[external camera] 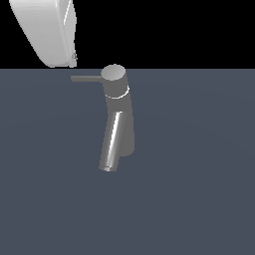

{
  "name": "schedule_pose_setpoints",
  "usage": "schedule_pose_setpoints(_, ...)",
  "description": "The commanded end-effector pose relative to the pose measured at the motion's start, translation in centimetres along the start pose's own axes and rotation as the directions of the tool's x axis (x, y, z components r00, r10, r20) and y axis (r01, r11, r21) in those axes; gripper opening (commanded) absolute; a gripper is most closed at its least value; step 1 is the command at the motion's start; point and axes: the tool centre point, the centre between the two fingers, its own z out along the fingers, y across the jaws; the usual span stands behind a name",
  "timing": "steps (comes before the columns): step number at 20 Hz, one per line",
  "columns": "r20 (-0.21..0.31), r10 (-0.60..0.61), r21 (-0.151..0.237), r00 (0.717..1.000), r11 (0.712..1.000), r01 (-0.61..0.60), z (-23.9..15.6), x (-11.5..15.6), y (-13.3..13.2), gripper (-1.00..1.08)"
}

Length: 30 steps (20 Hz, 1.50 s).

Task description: Turn on the faucet by rotating a designated handle.

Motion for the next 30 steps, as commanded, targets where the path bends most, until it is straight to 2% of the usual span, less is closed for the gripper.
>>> schedule_pose_setpoints(1, -0.013, 0.045, 0.014, 0.999, 0.999, -0.045, 0.7, 0.1, -0.6, -1.00)
schedule_pose_setpoints(15, -0.071, 0.224, 0.072, 0.972, 0.973, -0.219, 3.4, 1.2, -3.1, -1.00)
schedule_pose_setpoints(30, -0.089, 0.272, 0.090, 0.958, 0.960, -0.265, 4.1, 1.7, -3.8, -1.00)
